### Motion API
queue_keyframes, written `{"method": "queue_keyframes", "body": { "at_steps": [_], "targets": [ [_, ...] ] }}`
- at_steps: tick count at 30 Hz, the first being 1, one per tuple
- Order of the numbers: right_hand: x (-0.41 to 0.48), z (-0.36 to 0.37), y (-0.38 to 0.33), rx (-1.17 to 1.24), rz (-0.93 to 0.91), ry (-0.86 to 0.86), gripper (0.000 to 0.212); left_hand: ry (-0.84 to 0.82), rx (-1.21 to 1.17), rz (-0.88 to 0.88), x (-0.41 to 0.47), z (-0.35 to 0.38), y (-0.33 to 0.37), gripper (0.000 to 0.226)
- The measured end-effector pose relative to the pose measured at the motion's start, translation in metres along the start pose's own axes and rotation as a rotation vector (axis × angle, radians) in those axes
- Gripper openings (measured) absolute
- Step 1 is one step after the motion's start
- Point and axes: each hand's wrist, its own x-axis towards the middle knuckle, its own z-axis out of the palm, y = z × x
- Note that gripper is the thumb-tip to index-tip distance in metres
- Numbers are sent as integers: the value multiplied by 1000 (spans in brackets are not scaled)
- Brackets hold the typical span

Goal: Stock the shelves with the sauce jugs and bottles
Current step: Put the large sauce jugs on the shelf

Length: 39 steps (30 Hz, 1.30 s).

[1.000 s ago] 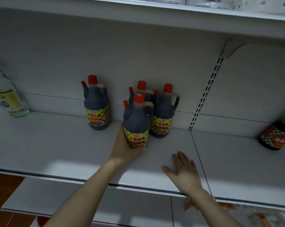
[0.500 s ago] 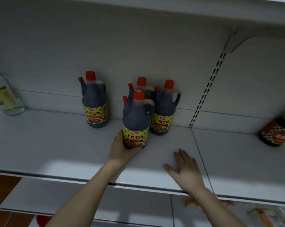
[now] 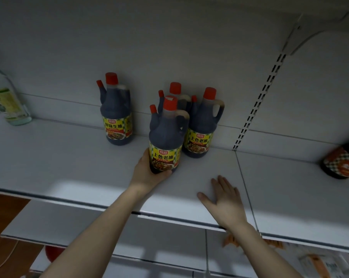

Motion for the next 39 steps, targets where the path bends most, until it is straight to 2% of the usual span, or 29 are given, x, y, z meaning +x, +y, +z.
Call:
{"method": "queue_keyframes", "body": {
  "at_steps": [4, 9, 12, 16, 20, 25, 32, 39],
  "targets": [
    [3, 0, 3, 10, -28, -11, 77, 6, 226, -45, -20, -5, 7, 86],
    [3, -4, 4, -61, -54, 6, 66, 94, 546, 54, -99, -34, 6, 75],
    [-13, -9, -23, -60, -183, 42, 57, 129, 689, 61, -150, -69, -16, 89],
    [-52, 2, -106, 86, -496, 6, 53, 187, 797, -100, -227, -120, -51, 85],
    [-101, 39, -194, 109, -736, -169, 81, 287, 804, -346, -321, -167, -86, 76],
    [-183, 109, -290, 101, -924, -359, 69, 382, 787, -697, -460, -221, -139, 78],
    [-317, 215, -383, 77, -1028, -628, 72, 441, 704, -1026, -634, -277, -217, 77],
    [-407, 327, -409, -75, -1025, -852, 81, 394, 552, -1226, -726, -277, -304, 80]
  ]
}}
